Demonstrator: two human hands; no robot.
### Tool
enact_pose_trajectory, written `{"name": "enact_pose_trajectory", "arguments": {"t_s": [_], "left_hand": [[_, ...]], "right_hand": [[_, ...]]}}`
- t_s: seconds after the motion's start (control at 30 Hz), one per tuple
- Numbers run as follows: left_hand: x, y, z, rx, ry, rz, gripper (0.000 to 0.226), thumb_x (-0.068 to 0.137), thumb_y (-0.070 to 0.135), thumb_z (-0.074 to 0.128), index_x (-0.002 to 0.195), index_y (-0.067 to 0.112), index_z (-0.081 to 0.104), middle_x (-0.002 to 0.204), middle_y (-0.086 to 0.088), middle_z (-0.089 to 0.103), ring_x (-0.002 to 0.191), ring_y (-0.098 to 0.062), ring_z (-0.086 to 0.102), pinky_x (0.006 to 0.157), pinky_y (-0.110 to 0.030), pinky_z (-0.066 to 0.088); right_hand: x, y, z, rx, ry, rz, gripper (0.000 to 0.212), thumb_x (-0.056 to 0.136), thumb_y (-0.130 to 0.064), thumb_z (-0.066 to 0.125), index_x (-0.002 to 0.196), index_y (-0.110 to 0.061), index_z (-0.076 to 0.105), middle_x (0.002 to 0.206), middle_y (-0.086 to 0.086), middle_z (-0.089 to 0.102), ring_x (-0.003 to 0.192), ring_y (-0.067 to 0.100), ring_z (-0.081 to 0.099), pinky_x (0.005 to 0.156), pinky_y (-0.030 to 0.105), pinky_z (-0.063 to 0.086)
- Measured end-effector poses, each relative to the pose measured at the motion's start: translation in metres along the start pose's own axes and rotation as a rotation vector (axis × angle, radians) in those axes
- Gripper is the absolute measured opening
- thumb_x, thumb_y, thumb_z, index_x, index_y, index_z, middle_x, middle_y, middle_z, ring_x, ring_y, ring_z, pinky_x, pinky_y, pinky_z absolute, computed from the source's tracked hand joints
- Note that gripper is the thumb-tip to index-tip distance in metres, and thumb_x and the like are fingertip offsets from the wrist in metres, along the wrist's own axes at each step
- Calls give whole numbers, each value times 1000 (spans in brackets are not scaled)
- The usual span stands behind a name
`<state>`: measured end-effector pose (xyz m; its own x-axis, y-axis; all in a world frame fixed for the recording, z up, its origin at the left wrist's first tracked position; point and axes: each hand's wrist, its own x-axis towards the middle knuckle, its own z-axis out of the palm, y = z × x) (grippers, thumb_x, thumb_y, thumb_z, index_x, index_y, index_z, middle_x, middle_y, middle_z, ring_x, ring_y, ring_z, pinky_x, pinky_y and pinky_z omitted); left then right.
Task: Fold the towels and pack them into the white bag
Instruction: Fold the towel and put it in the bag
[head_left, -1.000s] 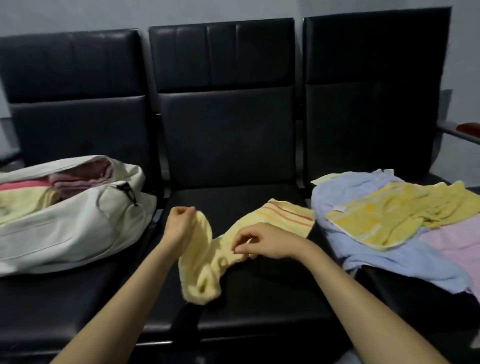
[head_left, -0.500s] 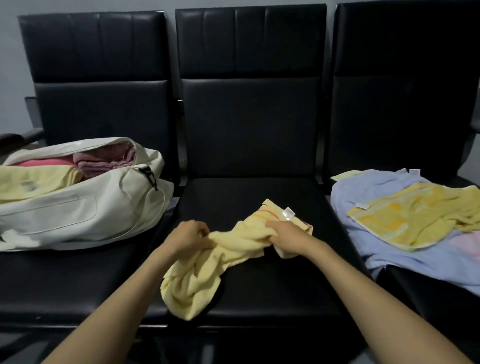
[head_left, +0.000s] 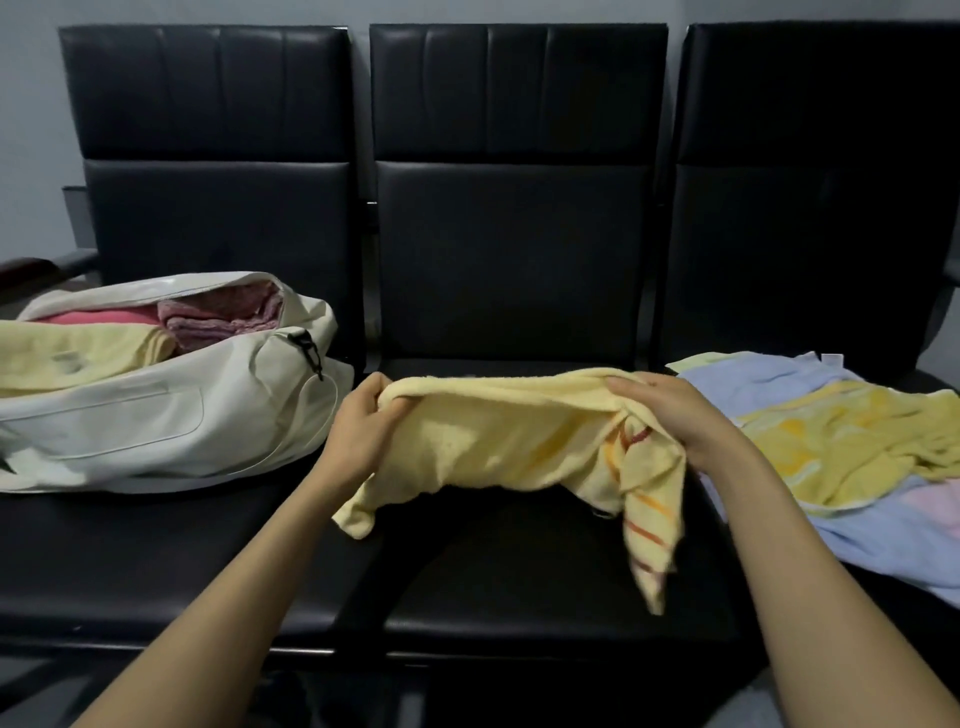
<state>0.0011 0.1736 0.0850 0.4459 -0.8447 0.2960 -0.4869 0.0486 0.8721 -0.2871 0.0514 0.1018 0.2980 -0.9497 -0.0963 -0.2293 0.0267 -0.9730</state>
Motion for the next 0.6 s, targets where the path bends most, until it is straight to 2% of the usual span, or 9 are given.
{"name": "enact_pose_trajectory", "arguments": {"t_s": [0.13,0.2,0.23,0.27,0.33,0.37,0.43,0.5,0.6], "left_hand": [[-8,15,-2,-368,-434,-365,27,94,33,57,105,11,69,98,-5,74,95,-21,69,83,-33,52],[-14,17,2,-340,-631,-435,31,94,33,57,111,10,68,106,-10,73,101,-23,69,91,-37,52],[-12,16,6,-332,-629,-451,31,94,32,57,112,10,68,107,-10,72,102,-24,68,92,-38,52],[-9,16,11,-389,-563,-478,30,96,30,55,113,9,67,107,-11,72,101,-24,69,91,-38,53],[3,9,22,-640,-320,-529,29,99,22,50,117,4,63,105,-14,71,98,-27,68,88,-39,52],[10,3,26,-728,-186,-506,29,99,19,50,120,2,60,108,-15,68,101,-26,64,88,-38,51],[20,-5,32,-613,60,-461,38,97,17,52,133,4,48,127,-10,55,114,-21,53,90,-31,45],[23,-17,33,-324,228,-490,52,97,16,53,144,8,31,144,-8,34,126,-22,41,97,-29,37],[22,-35,33,80,53,-523,64,91,17,61,145,6,29,150,-15,25,132,-33,36,105,-40,38]], "right_hand": [[-5,-3,-24,-103,-170,182,38,89,-32,66,108,1,66,104,19,71,98,33,68,90,44,52],[-1,-4,-28,-227,-128,212,35,91,-30,64,111,-1,65,102,17,72,94,28,68,87,39,53],[5,-3,-25,-287,-55,189,34,92,-29,63,112,-2,63,103,16,70,90,24,67,85,37,52],[12,-3,-19,-278,62,119,33,93,-27,62,114,-2,61,107,18,68,87,21,64,81,34,52],[24,-8,0,36,251,-86,41,93,-14,61,131,-5,49,130,22,57,97,20,62,81,25,52],[27,-12,11,234,252,-184,55,94,-8,59,143,-10,35,144,18,45,115,20,57,89,23,48],[25,-22,30,364,192,-290,70,96,-2,53,153,-16,14,156,7,25,140,18,35,102,25,38],[28,-15,46,189,140,-277,61,96,-4,53,150,-14,26,153,4,32,139,17,36,107,27,37],[27,9,66,-184,23,-57,32,91,-17,61,123,-14,58,125,3,60,114,19,57,102,40,47]]}}
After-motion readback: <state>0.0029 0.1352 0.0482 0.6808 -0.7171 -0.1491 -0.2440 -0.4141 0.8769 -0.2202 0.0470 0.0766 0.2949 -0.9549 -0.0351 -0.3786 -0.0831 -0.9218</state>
